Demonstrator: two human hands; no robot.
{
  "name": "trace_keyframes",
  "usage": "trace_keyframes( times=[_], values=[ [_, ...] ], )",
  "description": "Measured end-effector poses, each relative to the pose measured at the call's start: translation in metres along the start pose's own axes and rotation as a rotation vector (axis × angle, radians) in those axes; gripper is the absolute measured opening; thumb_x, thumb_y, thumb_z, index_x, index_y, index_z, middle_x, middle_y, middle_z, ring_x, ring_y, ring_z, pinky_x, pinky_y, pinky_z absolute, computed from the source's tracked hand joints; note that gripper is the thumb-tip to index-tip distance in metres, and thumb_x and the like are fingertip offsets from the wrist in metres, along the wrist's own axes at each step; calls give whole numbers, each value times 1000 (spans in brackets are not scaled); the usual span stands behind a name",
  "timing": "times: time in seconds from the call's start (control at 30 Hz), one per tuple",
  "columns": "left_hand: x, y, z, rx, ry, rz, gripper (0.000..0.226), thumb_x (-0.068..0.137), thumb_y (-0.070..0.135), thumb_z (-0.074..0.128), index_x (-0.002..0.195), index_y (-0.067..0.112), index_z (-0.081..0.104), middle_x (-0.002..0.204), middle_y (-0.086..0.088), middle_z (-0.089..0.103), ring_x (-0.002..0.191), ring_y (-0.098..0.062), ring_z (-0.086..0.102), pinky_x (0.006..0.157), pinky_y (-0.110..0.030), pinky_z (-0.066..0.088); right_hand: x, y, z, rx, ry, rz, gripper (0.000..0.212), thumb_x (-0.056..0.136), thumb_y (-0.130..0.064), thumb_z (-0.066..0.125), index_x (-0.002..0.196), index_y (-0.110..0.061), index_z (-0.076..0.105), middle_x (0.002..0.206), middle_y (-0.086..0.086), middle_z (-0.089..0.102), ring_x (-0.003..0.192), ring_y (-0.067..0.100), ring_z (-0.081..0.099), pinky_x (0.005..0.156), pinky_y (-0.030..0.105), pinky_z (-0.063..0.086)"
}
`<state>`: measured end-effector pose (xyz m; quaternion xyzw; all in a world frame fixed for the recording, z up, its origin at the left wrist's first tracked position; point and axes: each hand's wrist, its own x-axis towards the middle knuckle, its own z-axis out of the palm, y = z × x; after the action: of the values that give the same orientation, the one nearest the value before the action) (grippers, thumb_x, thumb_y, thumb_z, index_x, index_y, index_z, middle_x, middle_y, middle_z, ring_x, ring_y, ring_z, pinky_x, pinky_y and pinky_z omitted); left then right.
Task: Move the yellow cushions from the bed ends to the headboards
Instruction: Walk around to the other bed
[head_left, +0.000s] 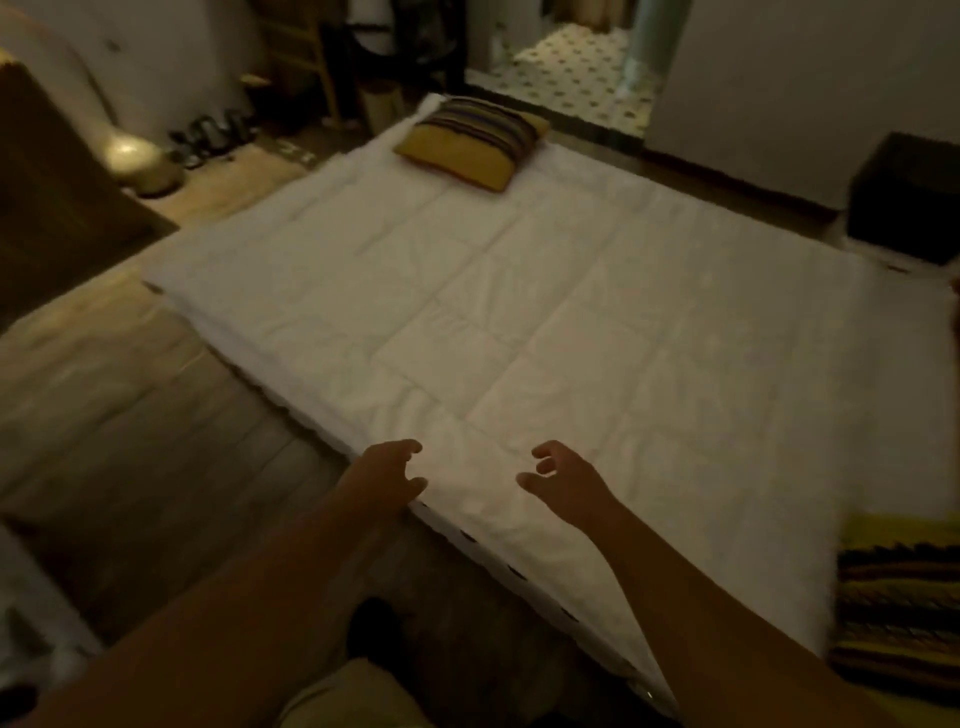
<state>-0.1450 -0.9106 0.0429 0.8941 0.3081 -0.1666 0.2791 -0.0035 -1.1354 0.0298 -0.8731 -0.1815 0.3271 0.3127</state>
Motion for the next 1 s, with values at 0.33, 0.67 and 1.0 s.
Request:
trace_keyframes(
  times=[0.33, 0.67, 1.0],
  values=[
    [-17, -245, -131, -81, 142, -226, 61, 91, 35, 62, 147, 21, 43, 151, -6, 46, 139, -23, 43, 115, -36, 34, 107, -235, 178, -352, -255, -247, 54, 86, -45, 69, 130, -21, 49, 130, 5, 59, 109, 20, 60, 82, 27, 44],
    [-32, -414, -223, -237, 237, -436, 48, 91, 24, 60, 137, 13, 54, 137, -10, 58, 124, -26, 56, 102, -38, 48, 177, -392, 324, -580, -461, -443, 67, 87, -47, 66, 143, -20, 41, 142, 7, 51, 125, 25, 53, 95, 31, 43],
    [64, -543, -313, -353, 316, -560, 47, 88, 25, 63, 134, 17, 55, 123, -9, 64, 104, -20, 60, 88, -32, 52, 302, -526, 425, -418, -547, -431, 65, 90, -37, 66, 145, -14, 40, 136, 9, 52, 127, 27, 52, 101, 35, 45]
  ],
)
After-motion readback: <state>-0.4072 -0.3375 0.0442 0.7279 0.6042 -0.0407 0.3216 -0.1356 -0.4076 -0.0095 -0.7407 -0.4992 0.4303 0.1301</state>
